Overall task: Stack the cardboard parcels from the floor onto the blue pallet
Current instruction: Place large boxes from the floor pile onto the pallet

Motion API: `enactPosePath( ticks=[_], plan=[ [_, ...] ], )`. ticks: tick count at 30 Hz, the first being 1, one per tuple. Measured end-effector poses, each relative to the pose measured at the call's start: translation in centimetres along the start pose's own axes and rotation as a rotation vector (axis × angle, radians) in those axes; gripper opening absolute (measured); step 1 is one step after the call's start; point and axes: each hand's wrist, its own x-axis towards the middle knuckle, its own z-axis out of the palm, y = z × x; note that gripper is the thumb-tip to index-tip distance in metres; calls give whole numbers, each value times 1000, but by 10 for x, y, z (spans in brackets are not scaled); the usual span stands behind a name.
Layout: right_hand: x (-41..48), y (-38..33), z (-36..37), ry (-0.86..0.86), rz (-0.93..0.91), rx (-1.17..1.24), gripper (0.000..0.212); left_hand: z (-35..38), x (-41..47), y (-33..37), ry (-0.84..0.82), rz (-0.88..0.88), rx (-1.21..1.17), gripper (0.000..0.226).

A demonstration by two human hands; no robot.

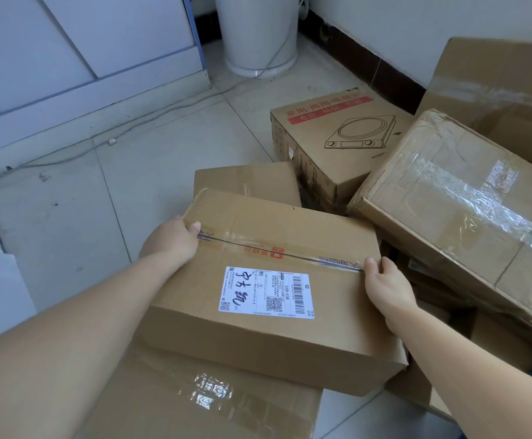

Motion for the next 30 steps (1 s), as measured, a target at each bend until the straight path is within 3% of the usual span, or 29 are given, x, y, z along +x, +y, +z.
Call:
enactPosePath(
  ticks=[15, 30],
  plan=[
    [-58, -1, -17, 49, -20, -27, 50, -29, -57, -33, 90, -52, -71, 47],
    [-148, -48, -172, 295, -108, 99, 51, -145, -145, 64, 198, 222, -224, 46]
  ],
)
